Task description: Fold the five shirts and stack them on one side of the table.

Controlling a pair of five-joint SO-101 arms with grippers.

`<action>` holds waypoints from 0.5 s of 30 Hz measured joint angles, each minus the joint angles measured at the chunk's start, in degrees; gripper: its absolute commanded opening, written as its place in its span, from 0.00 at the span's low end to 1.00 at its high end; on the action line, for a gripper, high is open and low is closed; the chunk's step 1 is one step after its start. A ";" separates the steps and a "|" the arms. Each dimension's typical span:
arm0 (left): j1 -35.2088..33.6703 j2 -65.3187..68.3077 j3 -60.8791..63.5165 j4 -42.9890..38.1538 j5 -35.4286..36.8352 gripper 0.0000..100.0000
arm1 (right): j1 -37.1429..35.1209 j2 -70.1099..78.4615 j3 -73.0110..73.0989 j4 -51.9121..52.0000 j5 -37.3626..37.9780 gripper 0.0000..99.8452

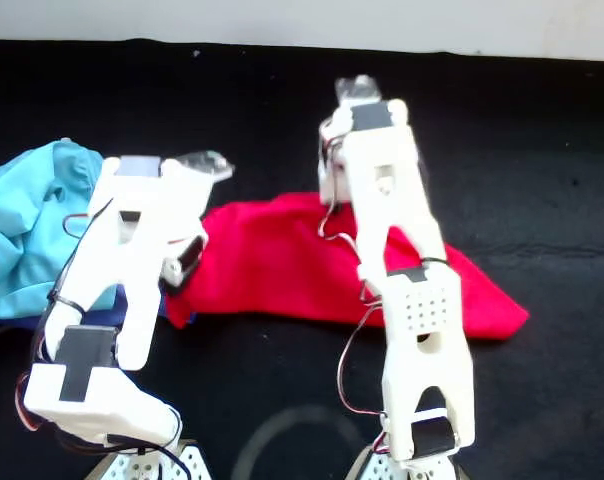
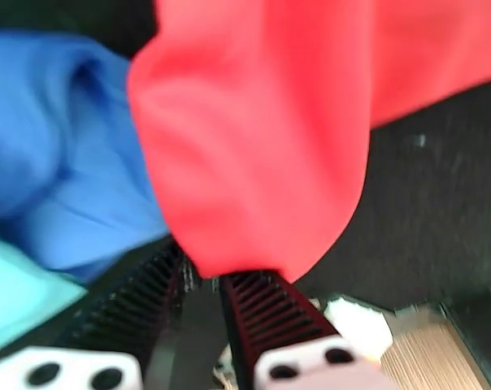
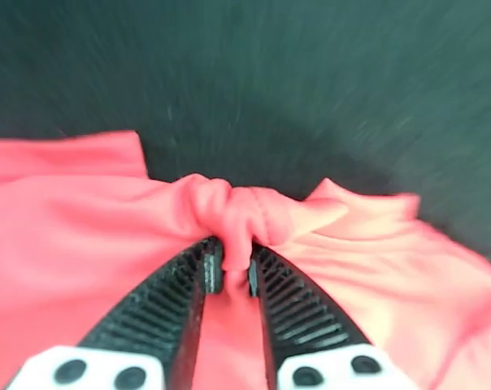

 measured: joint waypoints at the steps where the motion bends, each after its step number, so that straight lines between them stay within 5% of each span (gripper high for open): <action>1: 0.00 0.00 -2.64 0.53 0.00 0.01 | 0.97 -0.97 -2.81 0.18 1.49 0.01; 15: 0.18 0.00 -45.10 6.59 0.09 0.01 | 11.34 -5.27 -29.01 -0.97 9.85 0.01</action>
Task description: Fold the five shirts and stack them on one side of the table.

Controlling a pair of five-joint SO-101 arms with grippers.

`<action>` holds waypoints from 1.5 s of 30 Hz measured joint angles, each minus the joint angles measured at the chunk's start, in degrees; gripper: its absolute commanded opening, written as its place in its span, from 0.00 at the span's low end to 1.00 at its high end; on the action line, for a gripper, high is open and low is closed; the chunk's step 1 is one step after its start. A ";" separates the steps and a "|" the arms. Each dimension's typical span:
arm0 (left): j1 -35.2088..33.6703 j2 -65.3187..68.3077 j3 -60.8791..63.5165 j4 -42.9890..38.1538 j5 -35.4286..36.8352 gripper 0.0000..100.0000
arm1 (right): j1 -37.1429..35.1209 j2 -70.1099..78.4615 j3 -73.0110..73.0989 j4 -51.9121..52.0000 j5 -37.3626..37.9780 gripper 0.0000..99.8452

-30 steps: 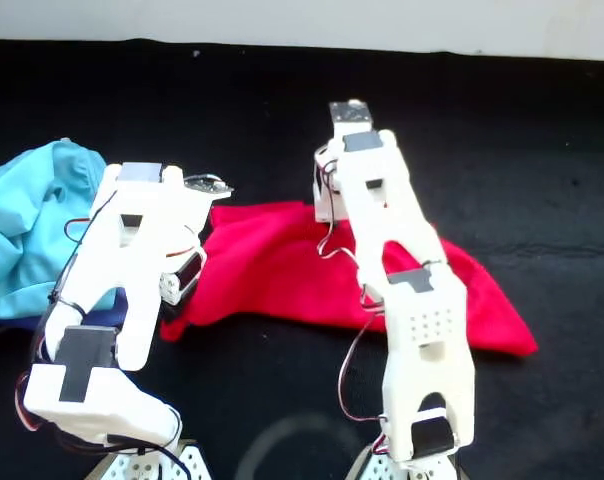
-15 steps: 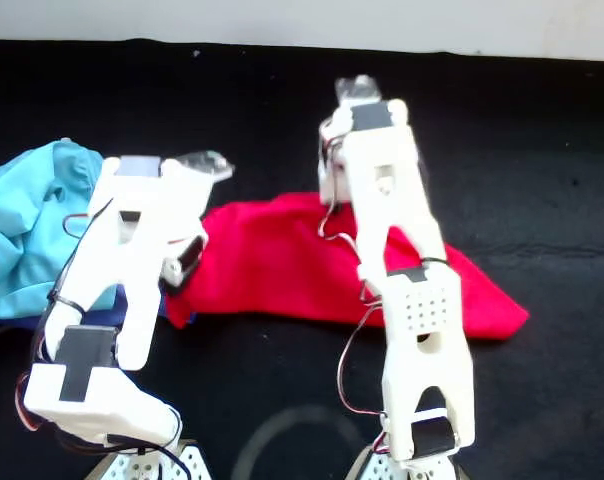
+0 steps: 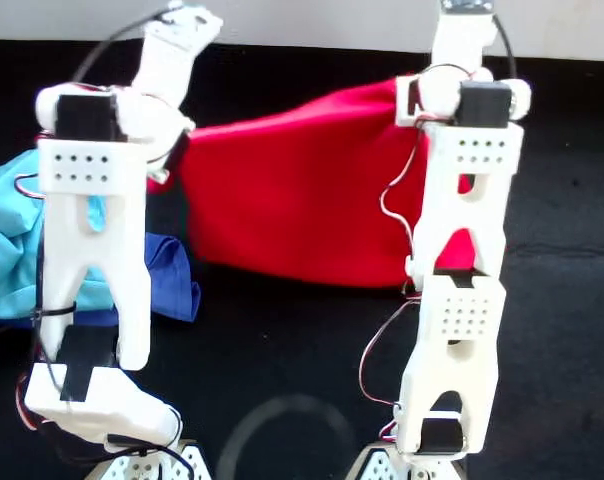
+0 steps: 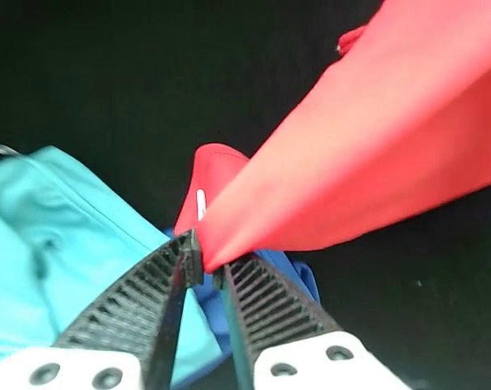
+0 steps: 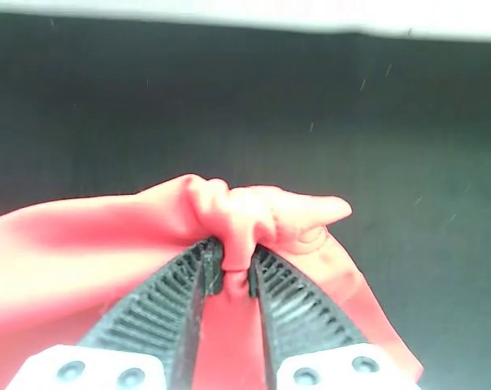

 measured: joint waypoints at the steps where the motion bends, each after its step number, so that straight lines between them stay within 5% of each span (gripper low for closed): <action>1: 0.00 0.00 -1.67 0.35 0.00 0.01 | 0.00 0.00 -2.20 0.79 0.18 0.01; 10: 0.00 0.00 -7.91 7.12 0.00 0.01 | 0.00 -8.26 -2.55 1.76 0.26 0.01; 17: 0.35 -2.02 -5.80 8.09 0.00 0.01 | -1.14 -31.38 28.22 1.76 0.26 0.01; 29: 8.18 -19.43 47.03 3.52 0.00 0.01 | -1.14 -62.77 101.89 -9.67 0.26 0.01; 34: 7.21 -21.27 62.15 0.35 -0.09 0.01 | -1.14 -73.76 127.47 -15.30 6.42 0.01; 40: 6.51 -21.27 66.99 -0.44 -0.09 0.01 | -1.14 -83.87 140.31 -14.42 18.90 0.03; 45: 6.51 -21.27 67.16 -0.44 -0.09 0.01 | -1.14 -89.14 137.14 -6.07 21.10 0.24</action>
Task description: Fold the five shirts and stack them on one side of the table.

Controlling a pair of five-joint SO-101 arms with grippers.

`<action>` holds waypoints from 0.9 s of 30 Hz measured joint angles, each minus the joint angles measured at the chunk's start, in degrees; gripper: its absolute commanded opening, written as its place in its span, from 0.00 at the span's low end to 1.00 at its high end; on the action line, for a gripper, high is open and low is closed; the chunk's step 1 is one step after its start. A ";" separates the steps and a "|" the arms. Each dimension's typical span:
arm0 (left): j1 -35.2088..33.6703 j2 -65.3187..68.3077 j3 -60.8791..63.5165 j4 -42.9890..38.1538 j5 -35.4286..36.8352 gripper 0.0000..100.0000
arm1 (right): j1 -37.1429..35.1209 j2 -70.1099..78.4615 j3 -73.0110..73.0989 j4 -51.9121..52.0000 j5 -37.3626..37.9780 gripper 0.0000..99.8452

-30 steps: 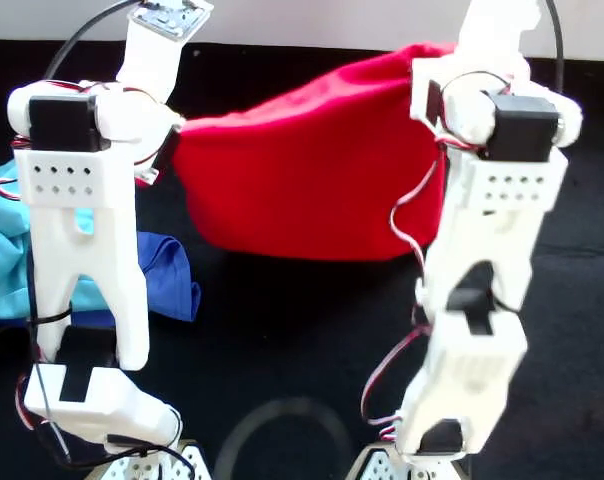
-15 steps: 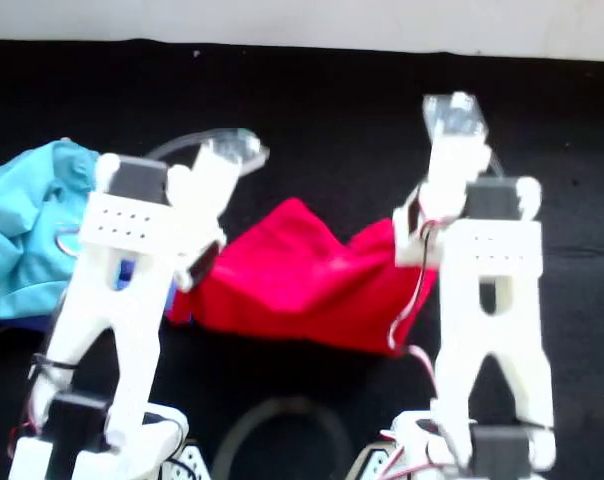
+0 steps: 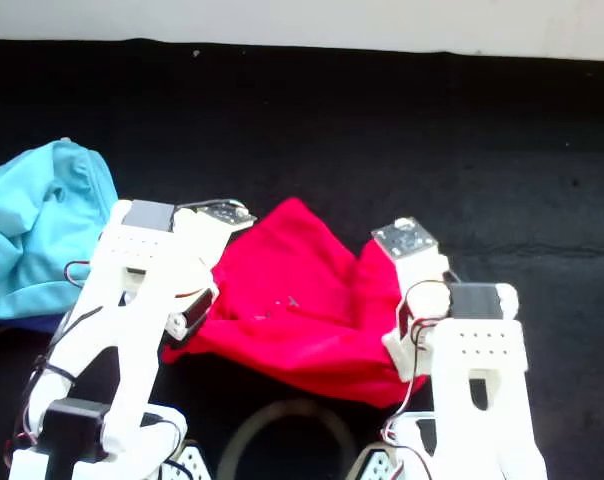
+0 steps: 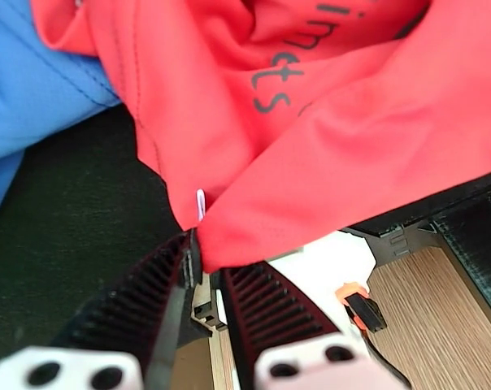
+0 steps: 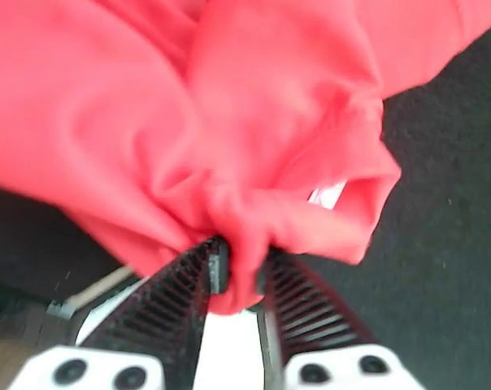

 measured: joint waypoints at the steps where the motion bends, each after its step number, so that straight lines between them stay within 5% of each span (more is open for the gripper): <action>1: 0.00 0.00 0.00 0.00 0.00 0.01 | 0.00 -0.88 -2.20 1.93 0.09 0.26; 7: 0.00 0.00 0.00 -0.09 0.00 0.01 | 0.00 -4.31 -19.52 6.59 0.09 0.25; 11: 0.00 0.00 0.00 -0.09 0.00 0.01 | 0.00 -2.64 -21.80 -1.05 -5.19 0.26; 16: 0.00 0.00 0.00 -0.09 0.00 0.01 | -2.11 10.81 -19.69 -10.55 -12.84 0.29; 27: 0.00 0.00 0.18 -1.41 0.00 0.01 | -12.40 42.02 -19.69 -20.84 -13.98 0.34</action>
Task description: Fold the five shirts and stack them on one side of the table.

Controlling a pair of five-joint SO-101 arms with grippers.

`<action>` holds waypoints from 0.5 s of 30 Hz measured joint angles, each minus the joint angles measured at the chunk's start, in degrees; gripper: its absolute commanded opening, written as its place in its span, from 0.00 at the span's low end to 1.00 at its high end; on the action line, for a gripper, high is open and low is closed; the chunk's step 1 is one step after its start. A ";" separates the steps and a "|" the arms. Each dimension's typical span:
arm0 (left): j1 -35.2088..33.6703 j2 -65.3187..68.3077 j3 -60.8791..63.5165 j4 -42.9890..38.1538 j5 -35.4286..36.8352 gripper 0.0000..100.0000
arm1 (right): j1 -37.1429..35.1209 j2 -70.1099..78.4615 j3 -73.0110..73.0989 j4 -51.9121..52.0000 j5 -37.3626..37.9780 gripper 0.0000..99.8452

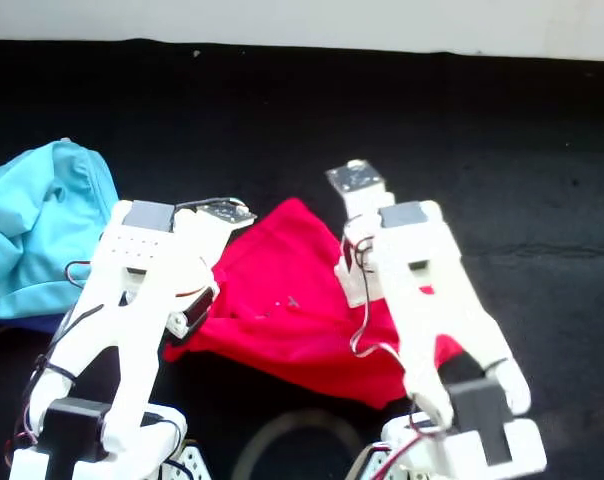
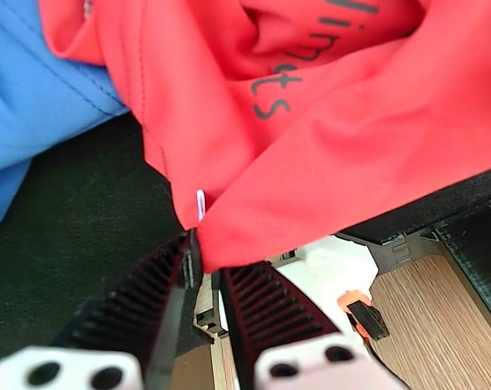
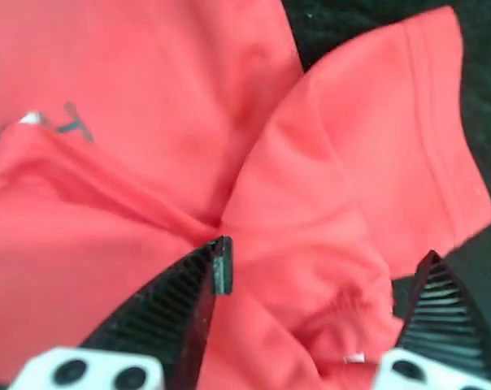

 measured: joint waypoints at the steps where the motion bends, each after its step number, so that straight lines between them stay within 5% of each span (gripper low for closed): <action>1: 0.00 0.00 0.00 0.00 0.00 0.01 | 0.00 1.85 0.00 -0.97 0.00 0.33; 4: 0.00 0.00 0.00 0.00 0.00 0.01 | 0.00 6.59 0.00 -3.52 0.00 0.24; 7: 0.00 0.00 0.00 0.00 0.00 0.01 | 0.00 10.29 0.00 -5.89 -0.09 0.00; 15: -0.18 0.00 0.00 -1.41 0.00 0.01 | 0.26 9.76 -0.53 -6.77 -0.09 0.01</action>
